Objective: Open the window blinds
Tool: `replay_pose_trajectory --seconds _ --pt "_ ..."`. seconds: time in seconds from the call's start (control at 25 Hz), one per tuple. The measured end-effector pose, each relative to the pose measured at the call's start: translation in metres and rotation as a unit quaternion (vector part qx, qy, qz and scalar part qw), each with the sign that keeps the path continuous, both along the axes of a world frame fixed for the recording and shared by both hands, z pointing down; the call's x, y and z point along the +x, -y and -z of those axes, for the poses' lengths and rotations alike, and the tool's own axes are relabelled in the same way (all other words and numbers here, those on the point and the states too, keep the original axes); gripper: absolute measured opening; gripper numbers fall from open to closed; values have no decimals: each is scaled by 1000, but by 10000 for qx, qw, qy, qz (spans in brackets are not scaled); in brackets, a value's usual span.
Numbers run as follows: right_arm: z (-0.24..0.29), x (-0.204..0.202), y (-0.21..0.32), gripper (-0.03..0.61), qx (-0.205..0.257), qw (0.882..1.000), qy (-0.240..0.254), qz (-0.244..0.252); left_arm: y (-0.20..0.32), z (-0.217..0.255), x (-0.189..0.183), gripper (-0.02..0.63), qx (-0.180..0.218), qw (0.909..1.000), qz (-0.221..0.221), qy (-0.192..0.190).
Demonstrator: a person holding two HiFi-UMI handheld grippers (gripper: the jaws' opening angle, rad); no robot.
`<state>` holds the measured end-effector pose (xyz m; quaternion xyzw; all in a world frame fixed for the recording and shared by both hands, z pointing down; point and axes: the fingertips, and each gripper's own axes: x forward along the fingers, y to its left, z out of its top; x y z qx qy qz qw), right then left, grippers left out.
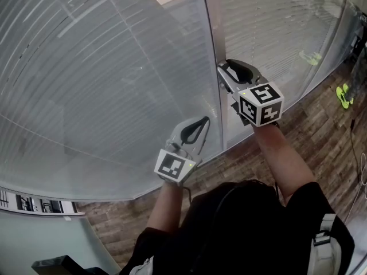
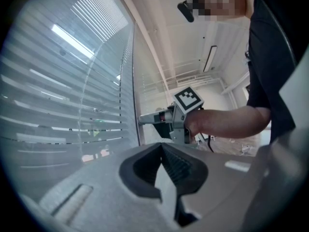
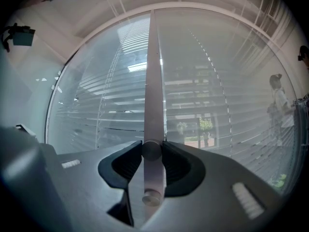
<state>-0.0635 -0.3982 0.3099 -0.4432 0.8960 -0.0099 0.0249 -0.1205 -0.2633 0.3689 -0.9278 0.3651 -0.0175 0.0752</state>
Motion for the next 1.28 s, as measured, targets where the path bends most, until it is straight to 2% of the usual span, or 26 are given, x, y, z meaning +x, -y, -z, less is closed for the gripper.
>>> replay_pose_trajectory --seconds 0.32,0.44,0.56,0.64,0.76,0.88,1.08,1.28 --pt "-3 -2 -8 210 323 9975 -612 156 -2 1 1 5 -1 10000 31 -23" --pt "-7 -1 -9 227 480 9936 -1014 130 -2 1 0 5 3 10000 43 9" --pt "-5 -4 -13 233 761 9848 -1560 111 -2 1 1 5 2 10000 51 8" --pt "-6 -6 -14 238 1036 9716 -2127 77 -2 1 1 5 11 10000 47 -3" --pt "-5 -9 -17 239 1482 9379 -3136 -3 -2 2 1 5 15 10000 53 -15" --pt "-8 -10 -20 239 1801 9081 -3781 -7 -4 3 1 5 33 10000 47 -14" --pt "-8 -11 -18 238 2178 8687 -4447 -114 -3 2 2 5 39 10000 46 -10" --pt "-7 -13 -17 238 2396 8464 -4753 -170 -4 3 2 5 44 10000 56 -37"
